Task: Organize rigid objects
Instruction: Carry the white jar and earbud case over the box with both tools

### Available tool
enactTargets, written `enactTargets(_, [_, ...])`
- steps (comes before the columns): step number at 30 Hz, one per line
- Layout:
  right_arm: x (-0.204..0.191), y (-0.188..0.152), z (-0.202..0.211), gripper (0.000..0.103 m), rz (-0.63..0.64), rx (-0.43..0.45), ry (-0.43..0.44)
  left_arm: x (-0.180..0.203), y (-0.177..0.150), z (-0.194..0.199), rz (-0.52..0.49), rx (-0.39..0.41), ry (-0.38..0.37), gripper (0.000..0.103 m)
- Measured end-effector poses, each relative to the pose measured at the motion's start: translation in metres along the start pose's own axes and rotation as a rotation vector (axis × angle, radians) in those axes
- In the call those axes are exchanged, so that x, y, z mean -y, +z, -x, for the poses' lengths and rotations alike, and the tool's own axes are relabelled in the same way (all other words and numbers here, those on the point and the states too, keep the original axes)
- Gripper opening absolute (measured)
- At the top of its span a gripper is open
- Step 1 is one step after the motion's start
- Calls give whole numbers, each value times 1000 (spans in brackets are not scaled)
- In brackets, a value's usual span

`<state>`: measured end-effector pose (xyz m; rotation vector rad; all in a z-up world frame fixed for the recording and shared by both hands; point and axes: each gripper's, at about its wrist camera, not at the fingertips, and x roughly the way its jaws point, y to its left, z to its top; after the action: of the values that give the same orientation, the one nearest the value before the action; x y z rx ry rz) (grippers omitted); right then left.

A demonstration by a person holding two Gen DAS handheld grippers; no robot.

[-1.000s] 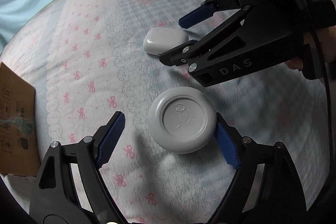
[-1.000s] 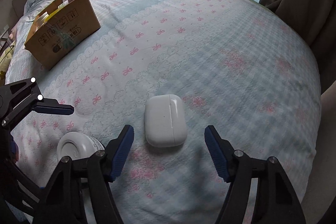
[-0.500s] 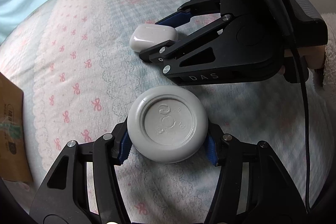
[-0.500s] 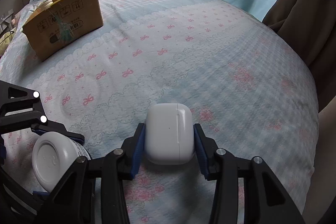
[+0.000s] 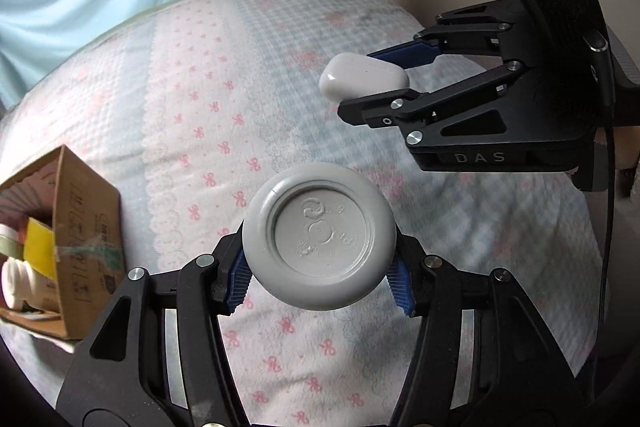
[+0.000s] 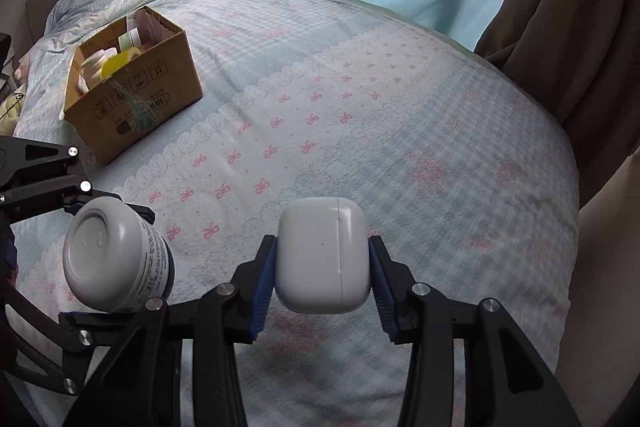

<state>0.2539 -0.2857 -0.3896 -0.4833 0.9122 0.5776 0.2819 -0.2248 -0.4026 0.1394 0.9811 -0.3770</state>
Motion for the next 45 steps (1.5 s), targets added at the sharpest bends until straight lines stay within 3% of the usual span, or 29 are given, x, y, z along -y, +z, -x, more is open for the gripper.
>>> enactTargets(8, [-29, 78, 108, 41, -44, 58, -32, -54, 38, 122, 79, 97, 51, 53])
enactTargets(13, [-70, 128, 161, 41, -97, 84, -25, -100, 42, 187, 146, 118, 58, 53])
enactTargets(19, [-135, 178, 188, 41, -179, 90, -36, -169, 25, 248, 200, 133, 57, 53])
enactTargets(25, [-200, 231, 183, 41, -344, 97, -60, -254, 4, 285, 197, 98, 3, 53])
enactTargets(35, [-262, 291, 131, 41, -594, 39, -91, -373, -19, 284, 171, 30, -21, 53])
enactTargets(45, [-248, 291, 65, 41, -717, -115, -107, -422, -15, 227, 225, -82, -55, 53])
